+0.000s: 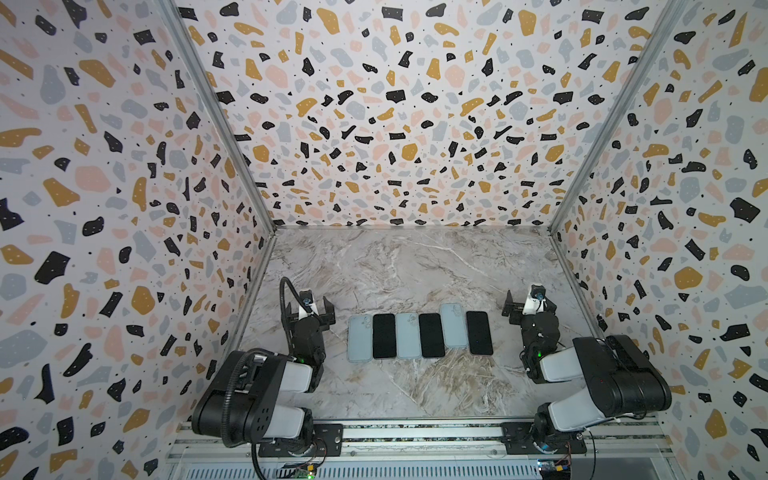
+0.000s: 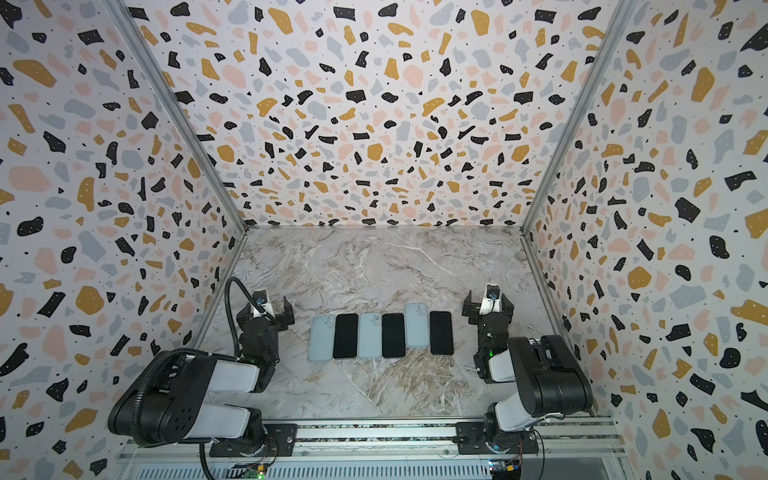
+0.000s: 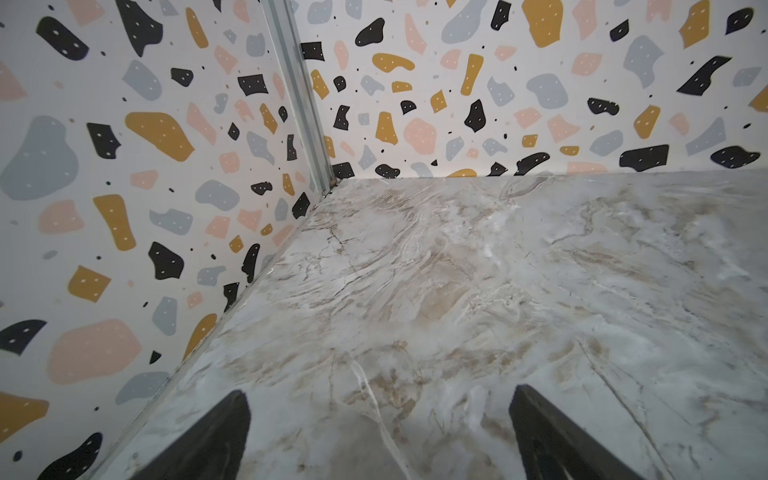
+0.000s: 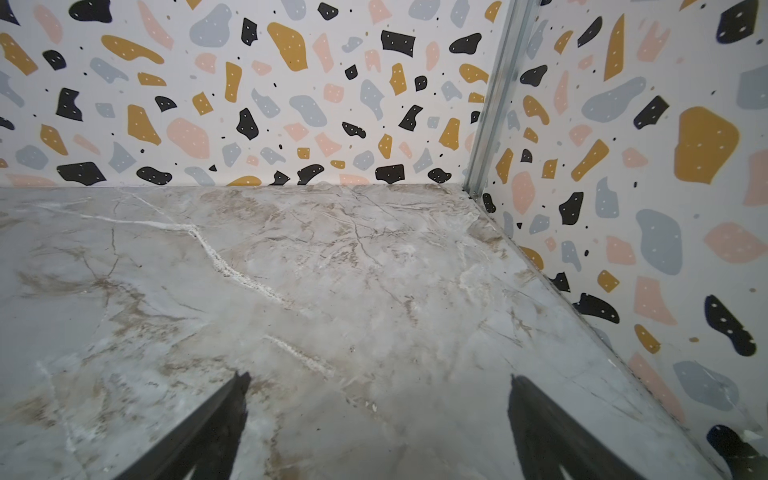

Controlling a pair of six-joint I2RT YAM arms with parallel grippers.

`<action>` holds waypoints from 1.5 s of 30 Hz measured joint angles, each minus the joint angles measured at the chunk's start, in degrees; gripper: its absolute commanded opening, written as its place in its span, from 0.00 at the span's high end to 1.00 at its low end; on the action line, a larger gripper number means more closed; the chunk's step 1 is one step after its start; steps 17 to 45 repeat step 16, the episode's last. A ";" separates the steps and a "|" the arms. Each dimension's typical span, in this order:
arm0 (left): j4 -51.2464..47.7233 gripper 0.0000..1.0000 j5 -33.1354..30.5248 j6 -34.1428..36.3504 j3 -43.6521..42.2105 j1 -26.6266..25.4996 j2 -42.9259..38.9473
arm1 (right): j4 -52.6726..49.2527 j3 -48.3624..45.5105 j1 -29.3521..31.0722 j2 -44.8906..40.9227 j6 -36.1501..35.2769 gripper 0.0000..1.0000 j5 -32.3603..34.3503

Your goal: Take the phone out of the phone case

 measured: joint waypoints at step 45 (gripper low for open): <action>-0.90 0.00 3.39 -1.55 0.66 0.70 -0.11 | -0.87 -0.02 0.35 0.00 0.02 0.01 -0.15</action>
